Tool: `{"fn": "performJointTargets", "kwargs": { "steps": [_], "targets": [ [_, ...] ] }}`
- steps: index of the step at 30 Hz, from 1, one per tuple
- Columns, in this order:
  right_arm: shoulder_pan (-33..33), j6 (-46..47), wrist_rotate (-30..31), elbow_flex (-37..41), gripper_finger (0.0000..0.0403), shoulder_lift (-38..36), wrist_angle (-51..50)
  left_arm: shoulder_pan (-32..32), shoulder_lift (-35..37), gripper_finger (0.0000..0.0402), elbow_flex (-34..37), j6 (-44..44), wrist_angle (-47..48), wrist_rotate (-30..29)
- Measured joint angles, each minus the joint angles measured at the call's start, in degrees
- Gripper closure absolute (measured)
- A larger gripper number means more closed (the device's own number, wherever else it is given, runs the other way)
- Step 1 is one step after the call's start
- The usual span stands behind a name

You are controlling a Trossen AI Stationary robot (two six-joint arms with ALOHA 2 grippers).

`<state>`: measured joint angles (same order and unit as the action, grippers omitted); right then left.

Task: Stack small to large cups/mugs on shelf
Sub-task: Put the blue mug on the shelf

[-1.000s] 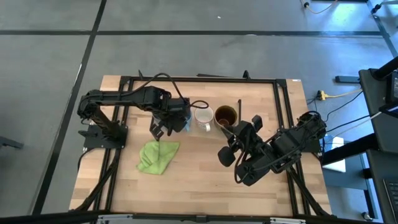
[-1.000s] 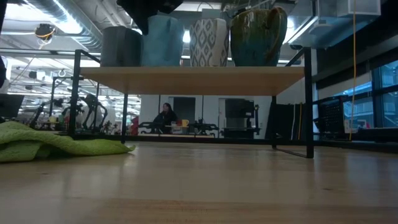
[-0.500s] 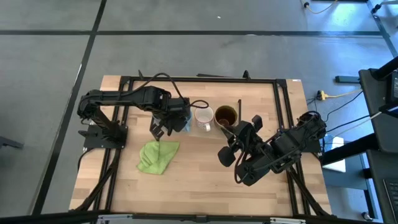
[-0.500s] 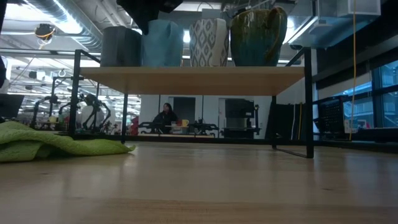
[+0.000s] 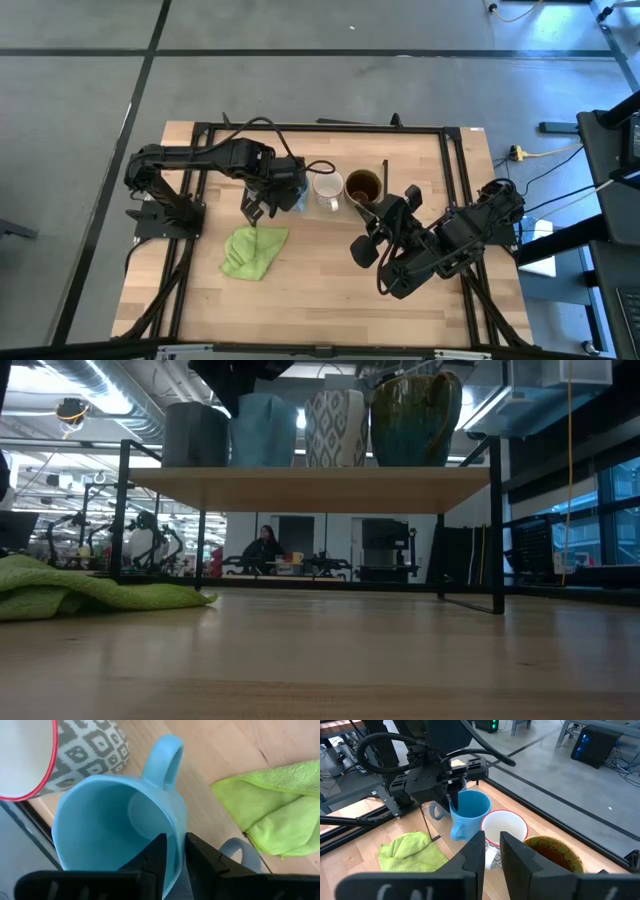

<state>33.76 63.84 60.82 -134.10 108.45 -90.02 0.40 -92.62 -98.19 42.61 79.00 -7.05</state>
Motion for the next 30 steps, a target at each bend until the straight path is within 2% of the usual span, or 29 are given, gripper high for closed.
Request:
{"fn": "performJointTargets", "kwargs": {
  "steps": [7,30],
  "targets": [
    [0.0,0.06,0.0,0.0,0.0342,0.02,0.0,0.09,0.0,0.0337,0.0,0.09,-0.11,-3.05],
    [-0.13,0.37,-0.49,0.0,0.0342,0.01,0.0,-0.86,0.35,0.0334,0.11,-3.19,1.57,-3.74]
  ]
}}
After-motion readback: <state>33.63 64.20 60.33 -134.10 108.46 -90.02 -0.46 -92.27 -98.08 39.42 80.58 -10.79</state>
